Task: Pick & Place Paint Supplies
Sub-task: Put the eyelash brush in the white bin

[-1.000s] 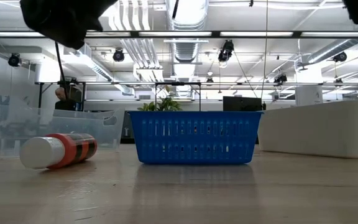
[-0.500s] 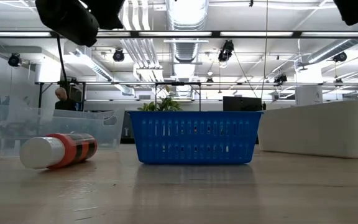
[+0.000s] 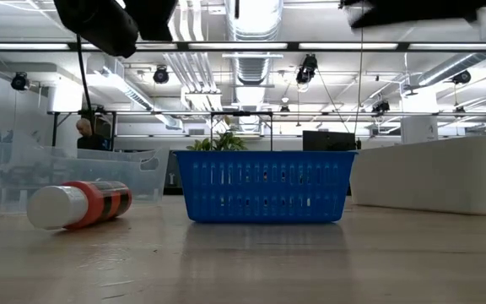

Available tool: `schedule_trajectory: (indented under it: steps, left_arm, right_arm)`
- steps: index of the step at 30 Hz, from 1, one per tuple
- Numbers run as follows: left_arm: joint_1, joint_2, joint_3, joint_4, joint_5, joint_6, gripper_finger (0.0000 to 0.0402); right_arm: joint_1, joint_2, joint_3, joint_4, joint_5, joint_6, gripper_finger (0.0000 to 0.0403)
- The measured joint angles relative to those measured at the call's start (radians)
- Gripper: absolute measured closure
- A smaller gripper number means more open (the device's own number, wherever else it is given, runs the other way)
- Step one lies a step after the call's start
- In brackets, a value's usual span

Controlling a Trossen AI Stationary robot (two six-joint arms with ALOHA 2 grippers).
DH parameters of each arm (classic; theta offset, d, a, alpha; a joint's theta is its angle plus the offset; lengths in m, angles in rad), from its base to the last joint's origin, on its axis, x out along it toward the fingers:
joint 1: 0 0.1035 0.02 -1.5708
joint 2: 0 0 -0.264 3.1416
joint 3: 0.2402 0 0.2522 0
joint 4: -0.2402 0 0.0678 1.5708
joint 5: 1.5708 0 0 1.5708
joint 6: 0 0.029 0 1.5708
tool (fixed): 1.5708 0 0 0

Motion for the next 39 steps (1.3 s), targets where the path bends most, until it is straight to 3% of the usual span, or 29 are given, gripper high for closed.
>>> schedule_trajectory:
  steps: [6,13,17,23,25,28,30,35,39]
  left_arm:
    - [-0.007,0.0,-0.027,-0.034,-0.001,0.0,0.0399]
    - [-0.019,-0.001,-0.027,-0.036,-0.003,0.0,0.0399]
    - [-0.02,-0.001,-0.027,-0.036,-0.004,0.0,0.0399]
    - [-0.036,-0.001,-0.027,-0.035,-0.004,0.044,0.0399]
    - [-0.048,-0.002,-0.027,-0.035,0.0,0.063,0.0399]
    - [-0.057,-0.006,-0.027,-0.052,0.033,0.091,0.0399]
    - [-0.057,-0.009,-0.027,-0.057,0.07,0.1,0.0399]
    - [-0.049,-0.02,0.016,-0.064,0.124,0.075,0.0399]
    - [-0.049,-0.02,0.072,-0.092,0.147,0.045,0.0399]
  right_arm:
    - [-0.009,0.0,-0.107,0.041,-0.398,0.133,0.0261]
    - [0.018,0.0,-0.312,0.527,-0.858,0.211,0.0261]
    - [0.073,-0.026,-0.377,0.904,-0.84,0.096,0.0261]
    - [0.112,-0.118,-0.538,1.526,-0.511,-0.378,0.0261]
    - [0.088,-0.15,-0.631,1.767,-0.482,-0.506,0.0261]
    - [0.008,-0.177,-0.777,2.083,-0.591,-0.559,0.0261]
    - [-0.077,-0.186,-0.853,2.177,-0.708,-0.504,0.0261]
    - [-0.331,-0.187,-0.874,2.201,-1.064,-0.334,0.0261]
    - [-0.438,-0.187,-0.79,2.046,-1.265,-0.294,0.0261]
